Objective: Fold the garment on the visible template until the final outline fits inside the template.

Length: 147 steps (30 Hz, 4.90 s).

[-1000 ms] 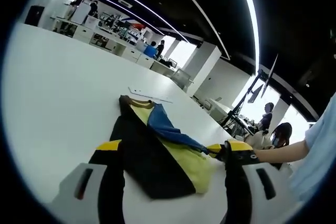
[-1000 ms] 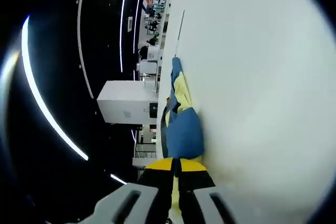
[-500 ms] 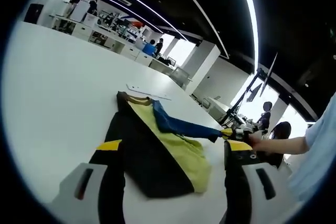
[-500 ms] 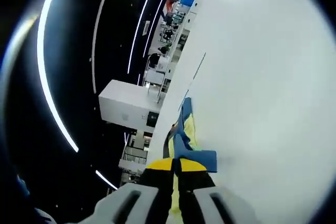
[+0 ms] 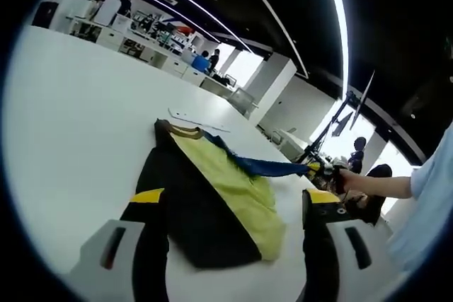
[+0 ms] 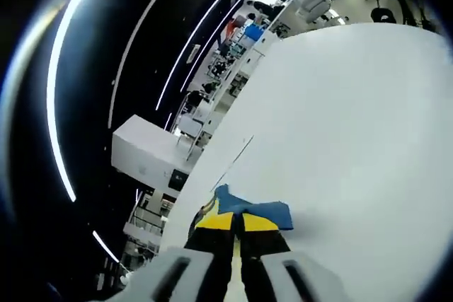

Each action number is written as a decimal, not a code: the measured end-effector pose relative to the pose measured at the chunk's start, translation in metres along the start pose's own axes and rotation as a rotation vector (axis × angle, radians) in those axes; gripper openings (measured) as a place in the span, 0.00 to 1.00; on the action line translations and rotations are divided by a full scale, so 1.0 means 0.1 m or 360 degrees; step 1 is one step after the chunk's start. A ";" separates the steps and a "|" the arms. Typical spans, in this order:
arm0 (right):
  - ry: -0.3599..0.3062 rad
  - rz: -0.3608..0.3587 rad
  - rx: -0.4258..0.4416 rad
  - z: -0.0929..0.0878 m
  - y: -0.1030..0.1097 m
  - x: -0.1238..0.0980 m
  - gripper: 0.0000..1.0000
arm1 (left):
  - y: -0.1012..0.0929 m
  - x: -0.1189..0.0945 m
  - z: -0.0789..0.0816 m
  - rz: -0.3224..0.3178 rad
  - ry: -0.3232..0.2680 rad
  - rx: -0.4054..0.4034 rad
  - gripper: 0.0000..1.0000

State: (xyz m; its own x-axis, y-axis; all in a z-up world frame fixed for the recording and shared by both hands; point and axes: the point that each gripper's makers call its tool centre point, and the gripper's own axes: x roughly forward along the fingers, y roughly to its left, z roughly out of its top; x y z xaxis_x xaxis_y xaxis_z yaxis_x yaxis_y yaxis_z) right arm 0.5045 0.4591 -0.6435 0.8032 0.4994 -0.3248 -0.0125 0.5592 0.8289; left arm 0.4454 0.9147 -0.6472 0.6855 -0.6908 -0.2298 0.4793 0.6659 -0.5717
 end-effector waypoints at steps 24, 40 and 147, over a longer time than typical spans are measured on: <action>-0.0087 -0.0264 -0.0164 0.56 -0.36 0.11 0.00 | 0.13 0.16 -0.18 0.0043 0.0075 -0.0063 0.74; 0.0217 -0.0546 -0.0312 0.08 -1.08 -0.07 0.00 | 0.16 0.28 -0.30 0.0044 0.0101 -0.0113 0.74; 0.0319 -0.0096 -0.1155 -0.69 -0.09 -0.32 0.96 | 0.03 0.19 -0.68 0.0071 0.0169 -0.0243 0.00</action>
State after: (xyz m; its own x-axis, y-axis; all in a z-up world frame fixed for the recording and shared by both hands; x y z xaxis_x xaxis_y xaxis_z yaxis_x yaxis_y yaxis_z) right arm 0.4381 0.4838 -0.6726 0.6919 0.5261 -0.4944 -0.4167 0.8503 0.3216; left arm 0.4227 0.8848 -0.7066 0.6384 -0.6930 -0.3348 0.3557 0.6514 -0.6702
